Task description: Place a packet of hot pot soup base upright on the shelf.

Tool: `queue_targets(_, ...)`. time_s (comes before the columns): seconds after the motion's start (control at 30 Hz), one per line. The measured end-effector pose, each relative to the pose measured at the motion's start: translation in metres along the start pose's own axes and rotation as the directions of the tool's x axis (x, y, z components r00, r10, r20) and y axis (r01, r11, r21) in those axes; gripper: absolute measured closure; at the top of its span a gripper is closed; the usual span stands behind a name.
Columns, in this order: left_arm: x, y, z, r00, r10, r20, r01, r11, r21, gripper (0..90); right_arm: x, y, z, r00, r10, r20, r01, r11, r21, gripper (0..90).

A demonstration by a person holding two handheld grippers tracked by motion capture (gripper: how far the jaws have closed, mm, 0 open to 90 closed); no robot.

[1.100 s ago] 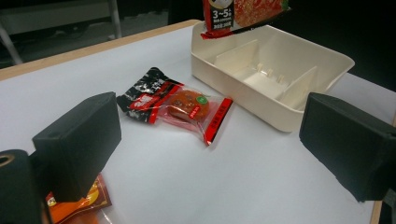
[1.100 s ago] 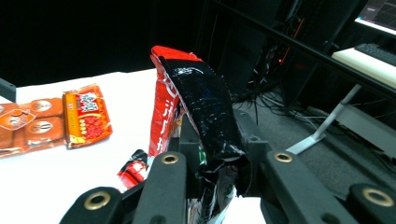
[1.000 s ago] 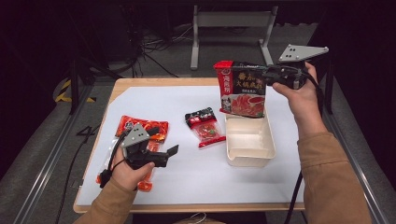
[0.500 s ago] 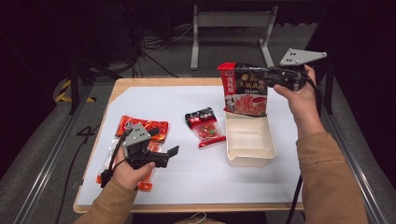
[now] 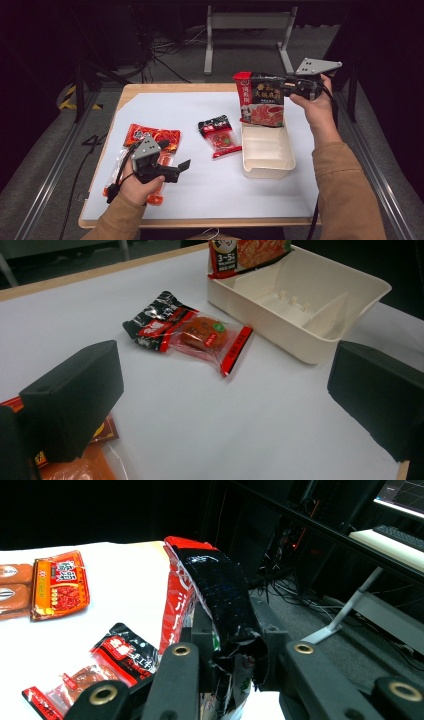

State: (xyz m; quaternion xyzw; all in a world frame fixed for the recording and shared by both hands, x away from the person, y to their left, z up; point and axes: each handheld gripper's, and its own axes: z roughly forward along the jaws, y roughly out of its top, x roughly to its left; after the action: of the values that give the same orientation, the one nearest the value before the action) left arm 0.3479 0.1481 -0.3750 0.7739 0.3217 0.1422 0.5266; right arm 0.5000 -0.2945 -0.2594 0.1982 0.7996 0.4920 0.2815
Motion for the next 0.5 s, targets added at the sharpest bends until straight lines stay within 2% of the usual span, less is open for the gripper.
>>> queue_targets(0.3,0.002,-0.002,-0.001,0.9999,0.011,0.001,-0.011,0.9999,0.002,1.8,-0.003,-0.007,0.004,1.0000,-0.002,-0.006,0.002,1.000,-0.002,75.5)
queue_targets(0.37,0.001,-0.002,0.000,1.0000,-0.002,0.005,0.002,1.0000,0.002,1.8,-0.002,-0.010,0.006,0.9999,-0.007,-0.012,0.007,1.000,0.004,75.4)
queue_targets(0.5,0.002,-0.002,0.001,1.0000,-0.002,0.005,0.002,1.0000,0.003,1.8,-0.001,-0.014,0.008,0.9997,-0.009,-0.022,0.010,1.000,0.013,75.0)
